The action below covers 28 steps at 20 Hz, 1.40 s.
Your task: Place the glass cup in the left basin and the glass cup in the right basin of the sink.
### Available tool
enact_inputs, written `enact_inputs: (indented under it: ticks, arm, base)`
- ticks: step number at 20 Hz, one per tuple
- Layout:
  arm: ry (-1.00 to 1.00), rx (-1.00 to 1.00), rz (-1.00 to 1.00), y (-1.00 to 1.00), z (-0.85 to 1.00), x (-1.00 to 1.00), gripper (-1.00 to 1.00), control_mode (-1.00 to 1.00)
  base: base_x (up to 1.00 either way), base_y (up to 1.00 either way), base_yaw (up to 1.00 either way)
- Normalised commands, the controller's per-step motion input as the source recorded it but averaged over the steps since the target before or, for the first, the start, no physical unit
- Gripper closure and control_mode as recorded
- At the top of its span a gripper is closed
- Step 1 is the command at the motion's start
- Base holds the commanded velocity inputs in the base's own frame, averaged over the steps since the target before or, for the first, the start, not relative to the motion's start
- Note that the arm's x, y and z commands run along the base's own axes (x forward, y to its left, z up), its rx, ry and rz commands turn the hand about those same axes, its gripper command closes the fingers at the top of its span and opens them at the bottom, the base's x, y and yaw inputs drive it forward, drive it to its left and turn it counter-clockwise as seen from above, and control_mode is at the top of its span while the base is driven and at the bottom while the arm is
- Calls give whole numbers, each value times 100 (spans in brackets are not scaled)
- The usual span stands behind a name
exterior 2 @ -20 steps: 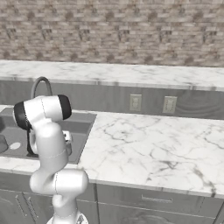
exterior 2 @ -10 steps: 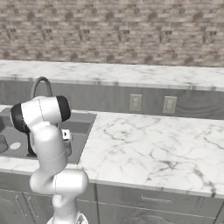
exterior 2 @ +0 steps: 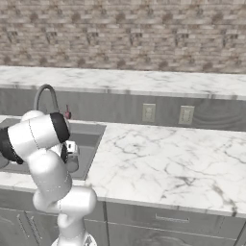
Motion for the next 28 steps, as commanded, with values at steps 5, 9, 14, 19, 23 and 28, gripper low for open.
enact_inputs:
  ticks: [5, 9, 14, 19, 23, 28]
  arm:
    - [0, 0, -3, 12, 58, -13, -100, -100]
    - [0, 0, 0, 3, 61, -12, -100, -100]
    - [4, 0, 0, 0, 58, -15, -100, -100]
    - [3, 0, 0, -6, 53, -21, -100, -100]
    - [0, 0, 0, -19, 48, -28, -100, -100]
    - [7, 0, -2, -18, 48, -25, -100, -100]
  base:
    - [0, 0, 0]
    - [0, 0, 0]
    - [0, 0, 0]
    - [0, 0, 0]
    - [0, 0, 0]
    - [0, 0, 0]
